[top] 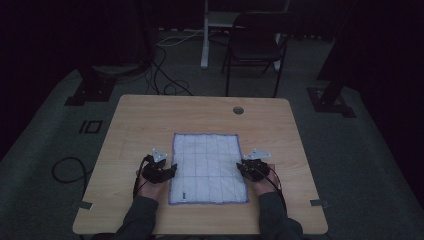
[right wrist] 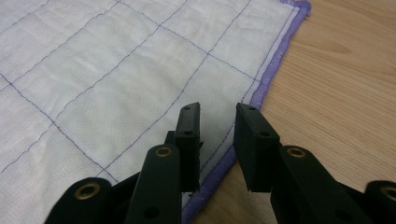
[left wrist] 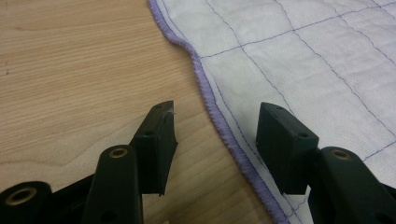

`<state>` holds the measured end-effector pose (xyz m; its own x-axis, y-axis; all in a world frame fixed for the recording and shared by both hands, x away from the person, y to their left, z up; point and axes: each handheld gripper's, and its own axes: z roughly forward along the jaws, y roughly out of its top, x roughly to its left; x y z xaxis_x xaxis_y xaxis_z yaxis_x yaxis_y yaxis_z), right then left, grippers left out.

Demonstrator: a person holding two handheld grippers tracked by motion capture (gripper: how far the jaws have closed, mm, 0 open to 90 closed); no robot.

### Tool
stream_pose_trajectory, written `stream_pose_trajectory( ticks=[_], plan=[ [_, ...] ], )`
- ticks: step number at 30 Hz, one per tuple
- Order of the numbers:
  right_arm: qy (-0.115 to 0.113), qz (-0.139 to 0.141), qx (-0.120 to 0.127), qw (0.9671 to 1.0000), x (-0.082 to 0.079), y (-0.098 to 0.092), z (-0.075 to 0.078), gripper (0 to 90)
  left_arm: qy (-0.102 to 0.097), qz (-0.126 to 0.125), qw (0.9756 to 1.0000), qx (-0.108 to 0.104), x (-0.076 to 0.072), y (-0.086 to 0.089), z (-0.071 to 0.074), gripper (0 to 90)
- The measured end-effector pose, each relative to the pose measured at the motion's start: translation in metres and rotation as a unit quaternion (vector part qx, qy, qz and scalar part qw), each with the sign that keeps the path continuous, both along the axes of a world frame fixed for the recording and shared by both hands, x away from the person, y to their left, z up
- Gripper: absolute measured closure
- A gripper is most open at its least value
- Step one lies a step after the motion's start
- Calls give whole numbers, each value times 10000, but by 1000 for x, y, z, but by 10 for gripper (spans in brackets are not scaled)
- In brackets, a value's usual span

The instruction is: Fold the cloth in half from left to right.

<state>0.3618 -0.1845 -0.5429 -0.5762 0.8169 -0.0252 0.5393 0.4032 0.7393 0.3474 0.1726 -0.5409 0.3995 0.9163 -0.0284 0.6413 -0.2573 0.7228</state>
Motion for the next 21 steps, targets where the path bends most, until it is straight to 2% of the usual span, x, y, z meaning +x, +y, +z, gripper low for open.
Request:
stream_pose_trajectory(
  ticks=[15, 19, 21],
  plan=[
    [-13, 41, 5, 10000, 1, -1, 0, 715, -52, 21, 10000, 11, -1, -9, -1, 514],
    [-13, 27, 15, 10000, 0, -1, 0, 715, -47, 22, 10000, -48, -2, -13, -1, 571],
    [-21, 34, 5, 10000, 0, -1, 0, 713, -40, 26, 10000, -61, -3, -16, -1, 653]
  ],
)
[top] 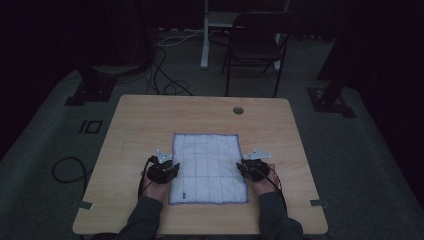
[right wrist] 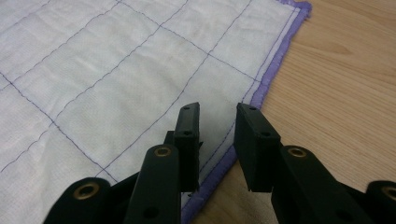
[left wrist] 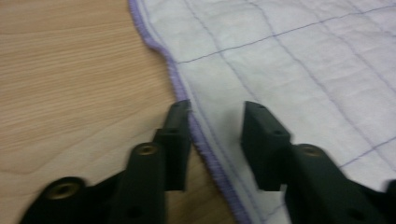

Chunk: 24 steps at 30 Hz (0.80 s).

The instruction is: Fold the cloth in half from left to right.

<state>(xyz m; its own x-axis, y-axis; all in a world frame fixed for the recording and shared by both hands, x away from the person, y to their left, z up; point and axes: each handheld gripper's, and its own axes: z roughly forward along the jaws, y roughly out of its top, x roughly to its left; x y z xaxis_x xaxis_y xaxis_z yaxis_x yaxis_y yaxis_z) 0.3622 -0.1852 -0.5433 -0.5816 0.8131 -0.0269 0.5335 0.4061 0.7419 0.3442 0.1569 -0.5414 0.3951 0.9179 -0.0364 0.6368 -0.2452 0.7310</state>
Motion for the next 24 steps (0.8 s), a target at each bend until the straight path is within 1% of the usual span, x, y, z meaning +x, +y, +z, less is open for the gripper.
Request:
stream_pose_trajectory(
  ticks=[1, 2, 3, 4, 5, 6, 9, 13, 15, 16, 17, 19, 21, 22, 23, 24],
  plan=[
    [-2, -2, 0, 10000, 0, 0, 0, 711, -4, 1, 10000, 3, 0, -1, 0, 681],
    [0, -5, 2, 10000, 0, 0, 0, 709, 28, -19, 10000, -63, 0, -1, 0, 720],
    [2, -13, 7, 10000, -1, 0, 0, 706, 56, -22, 9999, -132, 0, -1, 0, 780],
    [-11, -9, -2, 10000, -1, 0, 0, 704, 90, -17, 9998, -187, 0, 0, 0, 805],
    [-13, -22, -22, 10000, -2, 0, 1, 702, 110, -22, 9997, -196, 0, 0, 0, 829],
    [-31, -14, -28, 10000, -3, 0, 1, 700, 130, -38, 9996, -229, 1, 1, 0, 838],
    [-84, -10, -1, 10000, -6, -2, 4, 696, 200, -85, 9994, -275, 3, 4, 1, 852],
    [-176, 123, 101, 9997, -14, -3, 11, 692, 209, -82, 9995, -226, 4, 8, 2, 855],
    [-169, 187, 192, 9995, -17, -4, 12, 692, 208, -40, 9995, -234, 5, 10, 2, 856],
    [-159, 207, 201, 9995, -18, -4, 12, 692, 222, -38, 9995, -237, 6, 12, 2, 857],
    [-129, 257, 199, 9994, -19, -4, 10, 693, 220, -26, 9995, -245, 6, 13, 2, 859],
    [-83, 297, 103, 9995, -17, -2, 6, 703, 245, -20, 9994, -262, 7, 14, 2, 862],
    [-44, 276, 67, 9996, -14, 1, 2, 723, 252, -16, 9993, -274, 7, 14, 2, 866],
    [-36, 239, -1, 9997, -12, 2, 1, 723, 265, -17, 9992, -283, 8, 14, 3, 868],
    [-35, 190, 1, 9998, -10, 3, -1, 728, 273, -16, 9992, -292, 8, 15, 3, 869],
    [-28, 167, 13, 9999, -9, 3, -1, 728, 306, 3, 9989, -361, 8, 15, 3, 870]
  ],
)
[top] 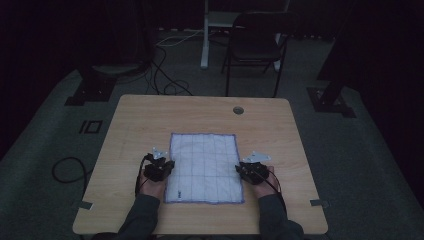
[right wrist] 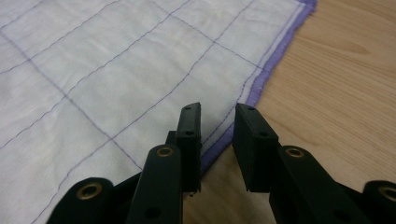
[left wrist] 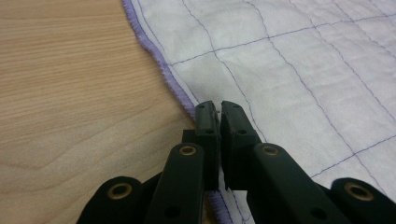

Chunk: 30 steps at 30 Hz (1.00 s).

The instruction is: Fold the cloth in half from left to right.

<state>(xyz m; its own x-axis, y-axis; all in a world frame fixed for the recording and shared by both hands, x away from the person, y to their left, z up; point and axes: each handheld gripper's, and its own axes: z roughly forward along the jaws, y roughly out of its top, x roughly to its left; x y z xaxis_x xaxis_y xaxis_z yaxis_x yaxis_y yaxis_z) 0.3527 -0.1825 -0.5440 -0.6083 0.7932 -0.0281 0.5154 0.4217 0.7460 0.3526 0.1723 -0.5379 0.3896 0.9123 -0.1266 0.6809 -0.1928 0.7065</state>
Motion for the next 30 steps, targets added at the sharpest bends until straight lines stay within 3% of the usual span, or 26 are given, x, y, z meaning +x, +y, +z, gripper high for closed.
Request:
stream_pose_trajectory(
  ticks=[13, 30],
  plan=[
    [-10, -69, 62, 10000, 2, -3, 0, 697, -305, -226, 9990, -246, 0, -4, 22, 873],
    [-119, -196, 197, 9995, -1, -12, 7, 685, -703, -678, 9945, -372, 1, -26, 55, 874]
  ],
)
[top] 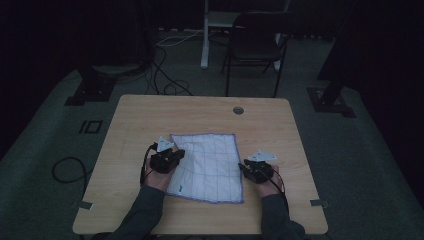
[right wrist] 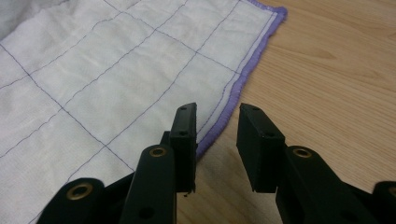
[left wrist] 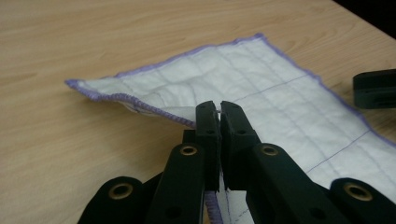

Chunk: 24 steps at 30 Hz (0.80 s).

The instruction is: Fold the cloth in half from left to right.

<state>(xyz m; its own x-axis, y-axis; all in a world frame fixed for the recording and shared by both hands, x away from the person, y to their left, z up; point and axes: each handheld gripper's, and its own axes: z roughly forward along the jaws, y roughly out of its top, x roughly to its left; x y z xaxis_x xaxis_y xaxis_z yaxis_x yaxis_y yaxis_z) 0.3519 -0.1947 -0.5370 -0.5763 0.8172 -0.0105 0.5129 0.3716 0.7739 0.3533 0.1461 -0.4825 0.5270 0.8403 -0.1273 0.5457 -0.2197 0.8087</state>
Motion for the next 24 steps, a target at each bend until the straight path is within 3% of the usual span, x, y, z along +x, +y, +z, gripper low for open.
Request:
stream_pose_trajectory(
  ticks=[12, 24],
  plan=[
    [1, -61, 49, 10000, 0, -4, 1, 677, -165, -295, 9994, -10, 2, -13, 19, 875],
    [-22, -113, 78, 9999, 0, -7, 3, 677, -234, -530, 9983, 68, 3, -28, 27, 875]
  ],
)
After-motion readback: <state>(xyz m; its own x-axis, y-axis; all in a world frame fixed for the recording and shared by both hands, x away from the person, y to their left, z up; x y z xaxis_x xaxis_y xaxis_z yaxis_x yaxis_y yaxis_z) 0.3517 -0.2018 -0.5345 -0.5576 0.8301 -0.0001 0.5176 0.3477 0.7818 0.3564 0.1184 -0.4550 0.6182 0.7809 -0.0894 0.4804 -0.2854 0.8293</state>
